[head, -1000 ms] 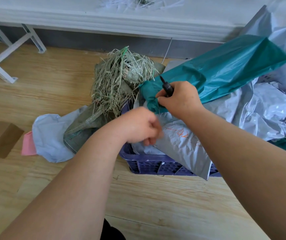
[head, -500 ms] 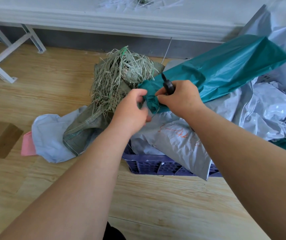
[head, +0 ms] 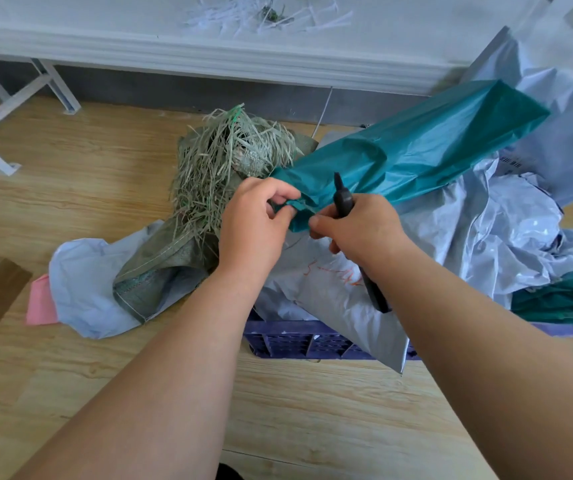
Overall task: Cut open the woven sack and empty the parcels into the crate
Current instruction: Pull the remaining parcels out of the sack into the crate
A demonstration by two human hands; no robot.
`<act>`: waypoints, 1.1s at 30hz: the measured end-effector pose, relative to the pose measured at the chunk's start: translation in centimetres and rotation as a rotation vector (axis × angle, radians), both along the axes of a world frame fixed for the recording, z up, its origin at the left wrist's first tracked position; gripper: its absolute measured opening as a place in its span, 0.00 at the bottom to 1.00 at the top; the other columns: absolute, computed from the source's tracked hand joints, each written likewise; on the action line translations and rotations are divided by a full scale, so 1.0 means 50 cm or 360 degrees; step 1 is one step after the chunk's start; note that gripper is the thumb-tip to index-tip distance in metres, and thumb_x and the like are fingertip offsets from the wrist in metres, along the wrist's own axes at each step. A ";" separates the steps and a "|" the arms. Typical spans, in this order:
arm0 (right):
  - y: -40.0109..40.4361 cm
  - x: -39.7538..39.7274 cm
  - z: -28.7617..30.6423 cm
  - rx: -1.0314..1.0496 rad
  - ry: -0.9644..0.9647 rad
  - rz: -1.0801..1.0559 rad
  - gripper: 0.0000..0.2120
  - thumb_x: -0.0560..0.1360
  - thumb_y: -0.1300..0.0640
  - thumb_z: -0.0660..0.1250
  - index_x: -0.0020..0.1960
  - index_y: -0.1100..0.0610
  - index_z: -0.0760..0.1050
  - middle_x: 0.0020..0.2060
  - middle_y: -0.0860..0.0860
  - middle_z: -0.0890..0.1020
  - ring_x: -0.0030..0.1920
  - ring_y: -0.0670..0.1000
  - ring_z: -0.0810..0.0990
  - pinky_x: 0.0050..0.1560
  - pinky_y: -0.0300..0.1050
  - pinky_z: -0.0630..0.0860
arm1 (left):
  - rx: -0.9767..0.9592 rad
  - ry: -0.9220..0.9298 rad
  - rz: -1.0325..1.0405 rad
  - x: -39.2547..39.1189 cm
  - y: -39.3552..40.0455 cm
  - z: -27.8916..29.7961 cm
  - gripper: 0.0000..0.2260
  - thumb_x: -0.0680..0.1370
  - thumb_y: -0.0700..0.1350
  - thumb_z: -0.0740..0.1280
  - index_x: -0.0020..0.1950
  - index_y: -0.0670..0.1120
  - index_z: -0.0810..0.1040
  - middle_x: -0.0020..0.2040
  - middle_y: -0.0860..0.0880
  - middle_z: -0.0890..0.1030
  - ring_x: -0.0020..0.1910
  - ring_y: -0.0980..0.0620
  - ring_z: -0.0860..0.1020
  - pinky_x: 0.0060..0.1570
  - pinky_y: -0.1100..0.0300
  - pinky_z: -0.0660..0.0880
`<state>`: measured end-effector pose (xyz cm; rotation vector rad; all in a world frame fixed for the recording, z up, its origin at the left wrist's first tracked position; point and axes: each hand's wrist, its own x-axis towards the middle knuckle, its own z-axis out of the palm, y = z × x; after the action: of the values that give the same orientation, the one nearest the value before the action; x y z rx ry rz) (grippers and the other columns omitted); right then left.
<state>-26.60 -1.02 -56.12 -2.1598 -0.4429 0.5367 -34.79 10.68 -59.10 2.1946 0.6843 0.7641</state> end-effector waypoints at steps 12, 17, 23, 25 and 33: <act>0.008 -0.015 0.019 0.0907 0.0363 -0.0259 0.08 0.76 0.64 0.62 0.42 0.55 0.66 0.37 0.49 0.84 0.23 0.46 0.74 0.27 0.41 0.71 | -0.0925 -0.0170 -0.0187 -0.002 0.026 0.011 0.11 0.78 0.43 0.66 0.42 0.58 0.82 0.39 0.60 0.82 0.38 0.63 0.78 0.34 0.70 0.71; 0.008 -0.010 0.031 0.0634 0.0313 -0.0115 0.06 0.75 0.65 0.62 0.42 0.57 0.67 0.31 0.52 0.78 0.22 0.48 0.69 0.27 0.42 0.68 | -0.1313 -0.0182 -0.0032 -0.003 0.042 0.011 0.08 0.78 0.43 0.66 0.45 0.54 0.82 0.40 0.56 0.83 0.38 0.59 0.78 0.34 0.65 0.71; 0.009 -0.017 0.055 0.0424 -0.0056 0.0286 0.07 0.76 0.50 0.68 0.44 0.54 0.78 0.36 0.50 0.84 0.23 0.45 0.75 0.25 0.34 0.70 | -0.0670 -0.0093 -0.0210 -0.003 0.034 0.014 0.09 0.79 0.42 0.64 0.44 0.55 0.78 0.39 0.53 0.81 0.33 0.61 0.79 0.32 0.70 0.72; 0.018 0.006 0.066 0.0318 -0.0417 0.0109 0.05 0.74 0.51 0.69 0.49 0.50 0.80 0.40 0.47 0.84 0.31 0.45 0.81 0.33 0.35 0.76 | -0.0443 0.0078 -0.0283 -0.006 0.028 0.010 0.08 0.80 0.43 0.63 0.45 0.55 0.76 0.40 0.51 0.80 0.34 0.56 0.80 0.36 0.61 0.76; 0.019 0.040 0.036 -0.0701 -0.0781 0.0228 0.16 0.78 0.48 0.64 0.65 0.47 0.72 0.60 0.55 0.71 0.53 0.59 0.77 0.44 0.48 0.68 | -0.0407 0.0308 0.0331 -0.007 0.055 -0.036 0.12 0.79 0.50 0.64 0.62 0.52 0.71 0.58 0.51 0.76 0.52 0.52 0.75 0.47 0.59 0.67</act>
<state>-24.62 -0.06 -54.33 -2.7064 -0.8105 0.1792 -35.12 13.41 -60.91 1.9984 1.0602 0.5345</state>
